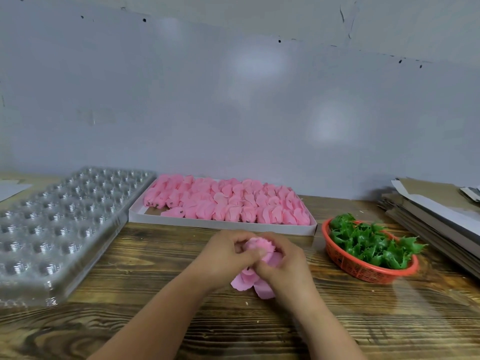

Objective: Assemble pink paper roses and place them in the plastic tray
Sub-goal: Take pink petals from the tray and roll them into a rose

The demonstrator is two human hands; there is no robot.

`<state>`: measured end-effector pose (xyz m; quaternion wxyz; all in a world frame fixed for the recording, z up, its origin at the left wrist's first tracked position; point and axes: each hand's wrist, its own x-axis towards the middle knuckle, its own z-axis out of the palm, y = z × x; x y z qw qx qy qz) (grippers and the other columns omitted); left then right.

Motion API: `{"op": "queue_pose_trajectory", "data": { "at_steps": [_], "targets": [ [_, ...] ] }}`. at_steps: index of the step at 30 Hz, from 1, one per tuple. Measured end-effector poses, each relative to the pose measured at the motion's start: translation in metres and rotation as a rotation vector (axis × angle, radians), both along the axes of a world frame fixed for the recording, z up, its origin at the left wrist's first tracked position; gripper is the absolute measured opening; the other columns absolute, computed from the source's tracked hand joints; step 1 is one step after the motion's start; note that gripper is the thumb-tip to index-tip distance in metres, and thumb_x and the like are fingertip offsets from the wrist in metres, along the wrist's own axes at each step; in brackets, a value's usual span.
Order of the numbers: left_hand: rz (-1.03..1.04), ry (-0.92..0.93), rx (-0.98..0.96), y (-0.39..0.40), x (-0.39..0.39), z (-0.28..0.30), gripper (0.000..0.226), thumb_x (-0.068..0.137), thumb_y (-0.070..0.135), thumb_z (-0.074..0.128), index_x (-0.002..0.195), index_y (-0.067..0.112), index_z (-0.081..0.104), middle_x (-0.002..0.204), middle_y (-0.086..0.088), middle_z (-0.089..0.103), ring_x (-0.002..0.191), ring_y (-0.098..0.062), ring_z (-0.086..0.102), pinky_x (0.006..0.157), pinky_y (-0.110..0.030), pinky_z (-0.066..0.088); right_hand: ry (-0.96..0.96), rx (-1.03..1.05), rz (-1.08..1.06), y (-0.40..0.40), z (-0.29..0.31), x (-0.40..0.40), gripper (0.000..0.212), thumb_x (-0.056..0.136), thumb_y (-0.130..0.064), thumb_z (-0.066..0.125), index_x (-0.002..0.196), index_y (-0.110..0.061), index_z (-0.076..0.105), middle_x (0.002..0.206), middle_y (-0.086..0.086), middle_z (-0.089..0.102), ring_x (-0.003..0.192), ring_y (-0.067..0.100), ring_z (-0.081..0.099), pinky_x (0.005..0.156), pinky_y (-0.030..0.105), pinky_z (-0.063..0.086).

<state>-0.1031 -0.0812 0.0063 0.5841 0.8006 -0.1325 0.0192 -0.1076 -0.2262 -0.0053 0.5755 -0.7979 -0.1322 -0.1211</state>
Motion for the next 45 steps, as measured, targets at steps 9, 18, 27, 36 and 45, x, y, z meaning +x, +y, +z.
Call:
{"op": "queue_pose_trajectory", "data": {
  "at_steps": [9,18,27,36,45],
  "targets": [
    [0.218,0.268,0.645,-0.006,0.01,-0.01,0.045,0.089,0.053,0.056,0.068,0.015,0.05,0.066,0.0,0.048,0.071,-0.022,0.053,0.071,-0.031,0.04,0.27,0.54,-0.285,-0.02,-0.004,0.019,0.019,0.078,-0.004,0.071,0.088,-0.017,0.061,0.089,0.013,0.064,0.071,0.028,0.062,0.059,0.047,0.056],
    [0.329,0.221,0.058,0.001,0.012,-0.01,0.023,0.094,0.016,0.055,0.073,0.008,0.057,0.085,-0.008,0.063,0.075,-0.021,0.054,0.066,-0.031,0.043,0.276,0.543,-0.276,-0.018,-0.004,0.019,0.019,0.077,-0.003,0.071,0.087,-0.017,0.062,0.082,0.007,0.065,0.067,0.022,0.059,0.059,0.037,0.053],
    [0.279,0.214,-0.05,0.006,0.014,-0.007,0.024,0.097,0.02,0.054,0.087,0.002,0.065,0.088,-0.007,0.066,0.077,-0.017,0.059,0.073,-0.029,0.046,0.304,0.569,-0.253,-0.021,-0.005,0.019,0.018,0.078,-0.004,0.072,0.086,-0.018,0.062,0.08,0.007,0.066,0.065,0.02,0.06,0.05,0.032,0.052],
    [0.213,0.422,-0.368,0.007,0.013,-0.005,0.019,0.099,0.021,0.052,0.087,0.007,0.057,0.096,-0.014,0.074,0.077,-0.023,0.074,0.058,-0.026,0.055,0.484,0.726,-0.07,-0.02,-0.008,0.022,0.01,0.082,-0.004,0.066,0.089,-0.008,0.06,0.061,0.006,0.066,0.054,0.018,0.058,0.059,0.032,0.05],
    [0.206,0.336,-0.311,0.001,0.016,-0.012,0.018,0.099,0.023,0.052,0.096,0.007,0.06,0.1,-0.01,0.07,0.084,-0.016,0.072,0.065,-0.022,0.056,0.593,0.739,0.039,-0.016,-0.01,0.022,0.007,0.085,-0.006,0.063,0.085,-0.009,0.057,0.057,0.007,0.062,0.049,0.016,0.06,0.062,0.033,0.056]
  ]
}}
